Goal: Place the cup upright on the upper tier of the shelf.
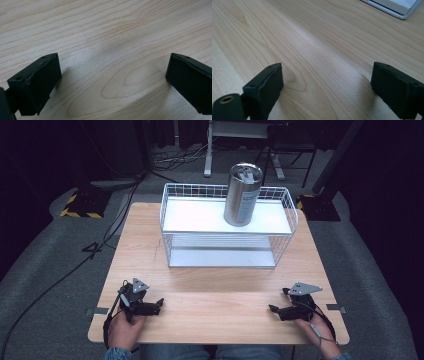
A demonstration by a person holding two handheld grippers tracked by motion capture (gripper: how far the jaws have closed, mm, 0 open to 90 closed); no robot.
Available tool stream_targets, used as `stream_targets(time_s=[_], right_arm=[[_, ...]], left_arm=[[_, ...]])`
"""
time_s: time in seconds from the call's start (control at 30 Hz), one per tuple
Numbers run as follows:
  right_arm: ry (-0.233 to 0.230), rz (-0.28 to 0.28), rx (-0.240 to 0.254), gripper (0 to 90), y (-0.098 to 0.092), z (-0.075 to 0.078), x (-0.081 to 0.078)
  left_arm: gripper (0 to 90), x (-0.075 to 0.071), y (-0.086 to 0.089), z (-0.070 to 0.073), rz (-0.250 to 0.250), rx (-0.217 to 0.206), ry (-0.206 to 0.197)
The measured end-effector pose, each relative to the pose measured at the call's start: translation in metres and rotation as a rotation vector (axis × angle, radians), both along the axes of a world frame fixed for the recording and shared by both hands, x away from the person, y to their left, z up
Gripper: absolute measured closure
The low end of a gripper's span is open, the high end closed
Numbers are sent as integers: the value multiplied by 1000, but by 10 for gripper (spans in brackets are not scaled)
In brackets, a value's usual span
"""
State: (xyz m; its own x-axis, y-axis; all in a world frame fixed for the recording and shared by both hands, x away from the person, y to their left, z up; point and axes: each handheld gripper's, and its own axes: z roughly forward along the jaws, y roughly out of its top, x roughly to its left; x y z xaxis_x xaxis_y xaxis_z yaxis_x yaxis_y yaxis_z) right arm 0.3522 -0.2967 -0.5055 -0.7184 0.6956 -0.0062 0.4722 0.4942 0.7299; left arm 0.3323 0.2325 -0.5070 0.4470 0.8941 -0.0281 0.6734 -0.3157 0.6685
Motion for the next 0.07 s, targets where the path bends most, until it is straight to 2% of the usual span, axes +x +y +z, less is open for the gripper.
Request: stream_targets(time_s=[0.07], right_arm=[[-1,-1,1,110,0,0,0]], left_arm=[[5,0,0,0,1,0,0]])
